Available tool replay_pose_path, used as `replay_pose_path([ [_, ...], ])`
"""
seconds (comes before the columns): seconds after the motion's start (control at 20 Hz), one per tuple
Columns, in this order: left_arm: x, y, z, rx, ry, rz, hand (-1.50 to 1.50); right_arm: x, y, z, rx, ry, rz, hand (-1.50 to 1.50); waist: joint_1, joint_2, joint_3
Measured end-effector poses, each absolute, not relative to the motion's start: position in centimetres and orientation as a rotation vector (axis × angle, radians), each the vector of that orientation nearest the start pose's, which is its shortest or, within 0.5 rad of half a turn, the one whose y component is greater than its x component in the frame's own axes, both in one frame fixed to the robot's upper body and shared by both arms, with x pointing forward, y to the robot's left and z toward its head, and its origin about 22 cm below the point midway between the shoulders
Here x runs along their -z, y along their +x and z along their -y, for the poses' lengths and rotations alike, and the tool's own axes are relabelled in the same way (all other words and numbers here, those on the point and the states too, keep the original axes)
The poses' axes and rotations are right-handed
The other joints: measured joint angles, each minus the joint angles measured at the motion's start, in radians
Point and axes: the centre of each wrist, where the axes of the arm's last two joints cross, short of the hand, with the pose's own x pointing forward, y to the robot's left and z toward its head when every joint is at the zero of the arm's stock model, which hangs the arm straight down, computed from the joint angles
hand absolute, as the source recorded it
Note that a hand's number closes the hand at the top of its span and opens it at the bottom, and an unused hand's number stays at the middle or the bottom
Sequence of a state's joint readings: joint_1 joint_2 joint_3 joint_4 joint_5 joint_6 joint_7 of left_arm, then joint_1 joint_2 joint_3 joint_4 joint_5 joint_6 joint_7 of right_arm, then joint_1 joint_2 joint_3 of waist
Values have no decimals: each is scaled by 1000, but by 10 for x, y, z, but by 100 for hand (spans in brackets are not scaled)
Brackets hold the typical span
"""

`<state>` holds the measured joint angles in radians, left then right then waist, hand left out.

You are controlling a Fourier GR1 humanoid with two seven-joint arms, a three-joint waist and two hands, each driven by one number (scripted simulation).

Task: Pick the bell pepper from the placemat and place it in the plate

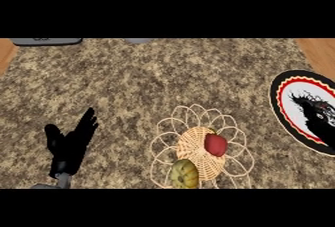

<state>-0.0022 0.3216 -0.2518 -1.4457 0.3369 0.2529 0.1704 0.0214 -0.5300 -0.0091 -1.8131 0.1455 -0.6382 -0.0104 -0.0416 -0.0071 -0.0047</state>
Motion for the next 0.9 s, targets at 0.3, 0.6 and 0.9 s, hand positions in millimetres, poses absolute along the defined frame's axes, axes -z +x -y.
replay_pose_path([
  [0.3,30,233,-250,-15,24,1206,0,-102,175,290,-47,-1039,1901,-150,19,2,3],
  [0.6,29,233,-247,2,24,1209,0,-108,145,283,-331,-1042,1662,-150,28,5,1],
  [0.9,28,233,-247,18,10,1210,0,-128,137,259,-542,-1039,1418,-150,49,8,0],
])
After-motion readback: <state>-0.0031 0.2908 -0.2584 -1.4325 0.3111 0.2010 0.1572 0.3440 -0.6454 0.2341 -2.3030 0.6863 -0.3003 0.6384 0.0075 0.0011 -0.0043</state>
